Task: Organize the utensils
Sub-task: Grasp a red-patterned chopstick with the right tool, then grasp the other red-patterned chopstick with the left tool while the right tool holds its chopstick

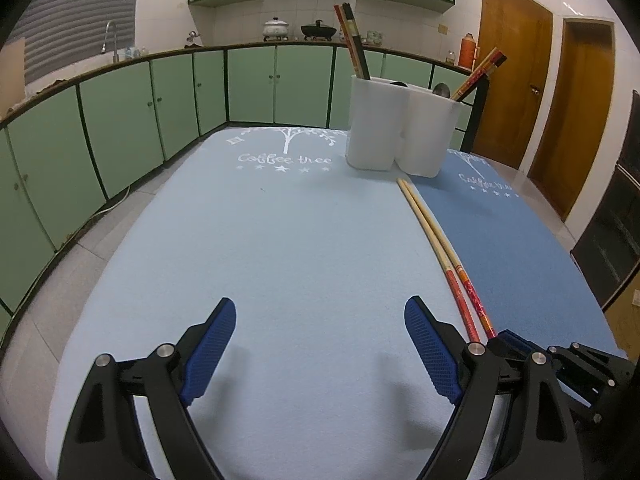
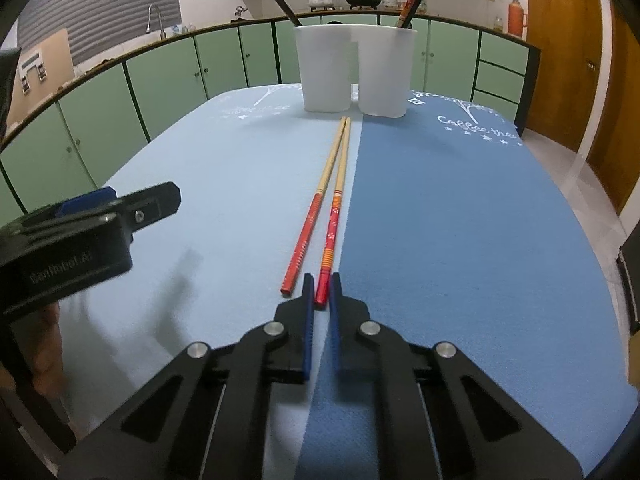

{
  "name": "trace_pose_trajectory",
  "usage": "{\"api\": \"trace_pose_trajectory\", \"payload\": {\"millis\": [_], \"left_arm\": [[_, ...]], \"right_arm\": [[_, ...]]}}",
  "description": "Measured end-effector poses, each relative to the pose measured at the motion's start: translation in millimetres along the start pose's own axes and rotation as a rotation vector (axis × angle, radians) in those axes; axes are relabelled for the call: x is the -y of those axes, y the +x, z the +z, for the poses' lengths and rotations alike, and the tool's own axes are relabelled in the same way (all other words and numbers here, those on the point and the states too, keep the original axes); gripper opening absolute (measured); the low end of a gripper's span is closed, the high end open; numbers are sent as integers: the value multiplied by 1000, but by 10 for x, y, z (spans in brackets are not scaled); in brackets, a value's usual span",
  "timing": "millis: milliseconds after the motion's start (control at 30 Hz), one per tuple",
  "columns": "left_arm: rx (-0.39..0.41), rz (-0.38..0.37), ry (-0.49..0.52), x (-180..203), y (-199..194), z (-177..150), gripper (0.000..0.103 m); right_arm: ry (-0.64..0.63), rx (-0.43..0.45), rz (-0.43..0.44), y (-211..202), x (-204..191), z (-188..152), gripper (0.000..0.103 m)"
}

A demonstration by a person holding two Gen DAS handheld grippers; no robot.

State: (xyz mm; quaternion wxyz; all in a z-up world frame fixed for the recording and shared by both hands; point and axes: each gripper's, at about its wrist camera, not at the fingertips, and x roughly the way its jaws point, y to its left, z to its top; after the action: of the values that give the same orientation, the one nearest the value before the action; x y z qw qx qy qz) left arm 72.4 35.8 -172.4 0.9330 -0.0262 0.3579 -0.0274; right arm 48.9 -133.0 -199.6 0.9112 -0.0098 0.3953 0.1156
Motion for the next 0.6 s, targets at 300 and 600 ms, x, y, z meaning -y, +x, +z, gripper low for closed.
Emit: {"api": "trace_pose_trajectory", "payload": {"millis": [300,600], "left_arm": [[-13,-31,24,256,43,-46,84],[-51,-78,64,622,131,-130,79]], "right_arm": [[87,19,-40,-96,308,-10,5],[148,29,-54,-154,578,-25,5]]}}
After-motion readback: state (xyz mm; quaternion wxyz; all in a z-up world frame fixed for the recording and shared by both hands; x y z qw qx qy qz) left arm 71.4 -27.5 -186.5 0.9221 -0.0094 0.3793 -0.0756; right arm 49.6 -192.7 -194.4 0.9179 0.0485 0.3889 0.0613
